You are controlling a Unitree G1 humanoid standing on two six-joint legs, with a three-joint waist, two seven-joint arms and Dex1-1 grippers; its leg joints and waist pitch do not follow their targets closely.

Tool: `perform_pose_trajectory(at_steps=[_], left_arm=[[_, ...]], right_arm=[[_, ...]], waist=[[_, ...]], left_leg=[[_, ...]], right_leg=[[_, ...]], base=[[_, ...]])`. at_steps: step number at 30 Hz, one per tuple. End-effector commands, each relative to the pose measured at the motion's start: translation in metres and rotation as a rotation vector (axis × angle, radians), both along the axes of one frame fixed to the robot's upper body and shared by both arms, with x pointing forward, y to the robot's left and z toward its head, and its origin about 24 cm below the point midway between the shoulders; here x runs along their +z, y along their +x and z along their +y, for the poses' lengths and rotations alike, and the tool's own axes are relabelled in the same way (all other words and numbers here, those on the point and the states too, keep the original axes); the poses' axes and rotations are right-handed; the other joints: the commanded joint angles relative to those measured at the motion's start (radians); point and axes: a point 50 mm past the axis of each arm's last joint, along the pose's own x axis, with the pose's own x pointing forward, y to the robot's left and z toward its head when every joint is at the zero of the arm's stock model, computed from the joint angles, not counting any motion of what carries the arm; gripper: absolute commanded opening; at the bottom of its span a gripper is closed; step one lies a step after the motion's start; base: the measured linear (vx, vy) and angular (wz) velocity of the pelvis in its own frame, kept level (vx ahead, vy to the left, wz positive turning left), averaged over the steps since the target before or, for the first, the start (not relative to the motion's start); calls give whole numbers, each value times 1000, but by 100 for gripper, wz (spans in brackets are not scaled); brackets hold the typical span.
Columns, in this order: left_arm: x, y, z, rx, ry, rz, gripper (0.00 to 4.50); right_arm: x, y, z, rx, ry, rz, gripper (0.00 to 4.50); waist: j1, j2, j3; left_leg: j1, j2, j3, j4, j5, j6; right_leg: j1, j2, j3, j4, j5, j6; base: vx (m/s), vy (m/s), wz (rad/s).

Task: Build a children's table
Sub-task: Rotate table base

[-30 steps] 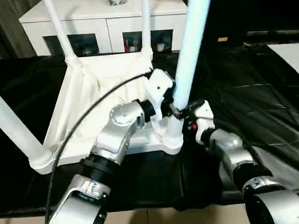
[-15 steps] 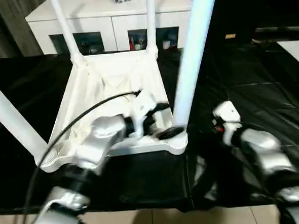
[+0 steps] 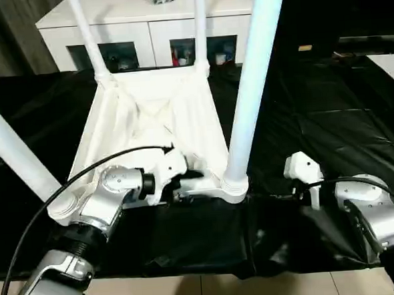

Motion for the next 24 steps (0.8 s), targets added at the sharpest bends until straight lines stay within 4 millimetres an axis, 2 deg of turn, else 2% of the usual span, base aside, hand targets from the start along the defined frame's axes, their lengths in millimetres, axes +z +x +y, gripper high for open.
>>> perform_pose_trajectory(at_steps=[1,7,9,11,12,14,17,19,20,22,24], left_arm=[[1,2,0,-27,27,5,262],[-5,10,-1,-10,66,-11,210],[-5,12,-2,-2,67,-19,205],[-6,14,-4,12,63,-24,184],[-7,15,-5,12,61,-20,173],[-8,16,-6,3,63,-12,164],[-9,16,-7,-19,68,10,133],[-10,16,-8,-29,78,18,113],[-10,17,-8,-30,80,19,113],[-11,17,-9,-34,86,26,90],[-12,18,-10,-38,94,30,78]], right_arm=[[5,-1,3,13,7,-2,336],[9,-2,6,11,5,7,336],[9,-3,6,12,5,8,336],[9,-4,7,16,3,15,336],[9,-5,7,17,3,18,336],[10,-6,7,18,2,20,336],[10,-7,5,15,-1,23,336],[11,-7,3,12,-3,23,336],[11,-7,3,11,-4,23,336],[12,-8,1,9,-6,23,336],[12,-9,0,7,-8,24,336]], waist=[[4,-6,-67],[4,-8,-68],[5,-7,-70],[6,-6,-70],[6,-2,-70],[8,-4,-70],[8,3,-68],[6,-1,-69],[6,5,-69],[4,2,-69],[4,6,-69]], left_leg=[[11,19,-15,-83,-383,26],[10,17,-16,-81,-373,26],[10,18,-16,-80,-363,25],[11,18,-16,-79,-360,26],[10,18,-16,-79,-357,28],[13,18,-14,-79,-364,29],[14,17,-15,-79,-381,26],[13,16,-16,-80,-382,27],[14,17,-17,-80,-381,27],[14,16,-16,-80,-380,31],[13,16,-16,-80,-377,33]], right_leg=[[44,-37,27,-93,-402,-191],[47,-38,28,-94,-393,-185],[49,-41,29,-92,-379,-191],[48,-40,28,-92,-365,-198],[50,-39,28,-90,-355,-203],[48,-40,28,-92,-357,-206],[49,-40,27,-95,-379,-206],[50,-39,25,-98,-398,-196],[50,-40,25,-98,-396,-196],[51,-39,25,-101,-405,-190],[51,-40,25,-101,-408,-191]], base=[[0,0,0],[0,0,0],[0,0,0],[0,0,0],[0,0,0],[0,0,0],[0,0,0],[0,0,0],[0,0,0],[0,0,0],[0,0,0]])
